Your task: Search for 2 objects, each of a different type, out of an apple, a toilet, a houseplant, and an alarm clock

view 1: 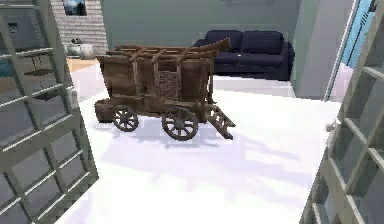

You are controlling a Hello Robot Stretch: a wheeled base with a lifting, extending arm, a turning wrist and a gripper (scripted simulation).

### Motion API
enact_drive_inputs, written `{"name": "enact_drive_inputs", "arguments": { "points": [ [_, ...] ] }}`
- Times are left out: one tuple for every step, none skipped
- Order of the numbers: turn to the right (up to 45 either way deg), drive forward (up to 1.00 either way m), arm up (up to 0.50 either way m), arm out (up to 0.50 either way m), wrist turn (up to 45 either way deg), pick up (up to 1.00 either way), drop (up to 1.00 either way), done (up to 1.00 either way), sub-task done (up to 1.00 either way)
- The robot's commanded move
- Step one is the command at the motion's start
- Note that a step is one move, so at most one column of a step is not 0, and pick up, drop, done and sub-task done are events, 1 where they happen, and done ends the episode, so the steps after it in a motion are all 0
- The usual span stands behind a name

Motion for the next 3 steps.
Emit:
{"name": "enact_drive_inputs", "arguments": {
  "points": [
    [12.0, 0.00, 0.00, 0.00, 0.0, 0.00, 0.00, 0.00, 0.00],
    [0.0, 1.00, 0.00, 0.00, 0.0, 0.00, 0.00, 0.00, 0.00],
    [3.0, 0.00, 0.00, 0.00, 0.0, 0.00, 0.00, 0.00, 0.00]
  ]
}}
